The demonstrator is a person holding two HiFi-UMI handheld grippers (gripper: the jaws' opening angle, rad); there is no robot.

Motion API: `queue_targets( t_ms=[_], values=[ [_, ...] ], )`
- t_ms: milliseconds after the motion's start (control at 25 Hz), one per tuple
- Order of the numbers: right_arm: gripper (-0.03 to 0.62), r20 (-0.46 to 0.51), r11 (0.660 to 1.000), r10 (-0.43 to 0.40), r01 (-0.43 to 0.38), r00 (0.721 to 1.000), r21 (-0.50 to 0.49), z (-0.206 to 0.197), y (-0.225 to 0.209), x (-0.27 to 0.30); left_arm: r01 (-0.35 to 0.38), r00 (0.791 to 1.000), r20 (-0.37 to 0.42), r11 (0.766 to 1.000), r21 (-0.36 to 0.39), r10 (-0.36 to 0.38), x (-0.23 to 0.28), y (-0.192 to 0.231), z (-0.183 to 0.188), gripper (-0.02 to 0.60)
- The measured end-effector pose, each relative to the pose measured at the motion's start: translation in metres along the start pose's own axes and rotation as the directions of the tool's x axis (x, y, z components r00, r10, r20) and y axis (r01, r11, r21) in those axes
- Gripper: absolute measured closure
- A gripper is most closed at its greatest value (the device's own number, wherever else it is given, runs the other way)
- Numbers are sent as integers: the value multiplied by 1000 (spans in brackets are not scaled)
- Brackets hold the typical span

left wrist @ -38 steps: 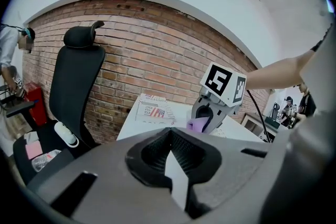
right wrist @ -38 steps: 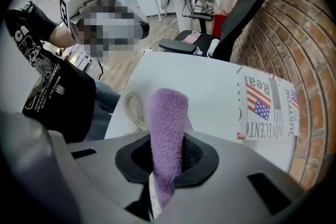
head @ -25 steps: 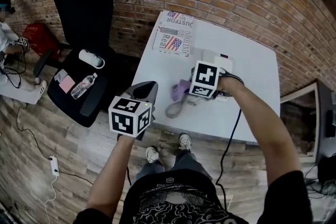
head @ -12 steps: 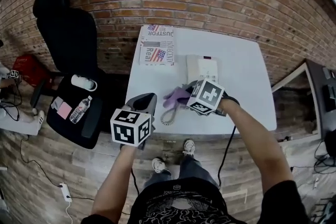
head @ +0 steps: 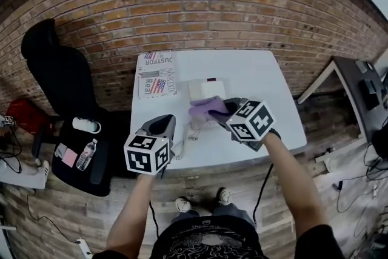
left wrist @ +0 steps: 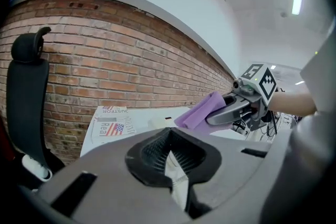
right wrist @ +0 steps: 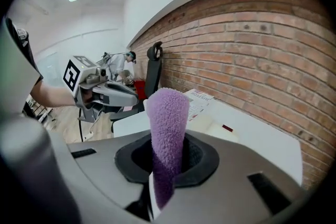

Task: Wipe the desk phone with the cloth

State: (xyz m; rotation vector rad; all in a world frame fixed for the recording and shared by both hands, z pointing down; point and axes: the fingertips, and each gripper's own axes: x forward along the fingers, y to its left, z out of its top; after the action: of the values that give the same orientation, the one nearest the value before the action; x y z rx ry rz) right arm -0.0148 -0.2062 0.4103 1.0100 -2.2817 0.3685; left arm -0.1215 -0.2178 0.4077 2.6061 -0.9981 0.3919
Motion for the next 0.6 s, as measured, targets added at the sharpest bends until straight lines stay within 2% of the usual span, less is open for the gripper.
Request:
queue_targets(
  t_ms=[360, 600],
  values=[
    [549, 138, 984, -157, 143, 978, 108, -21, -44, -87, -16, 1000, 18, 1000, 25, 15, 28, -45, 22, 575],
    [549, 245, 960, -247, 203, 938, 194, -27, -72, -132, -63, 998, 33, 997, 36, 62, 38, -68, 32, 575]
  ],
)
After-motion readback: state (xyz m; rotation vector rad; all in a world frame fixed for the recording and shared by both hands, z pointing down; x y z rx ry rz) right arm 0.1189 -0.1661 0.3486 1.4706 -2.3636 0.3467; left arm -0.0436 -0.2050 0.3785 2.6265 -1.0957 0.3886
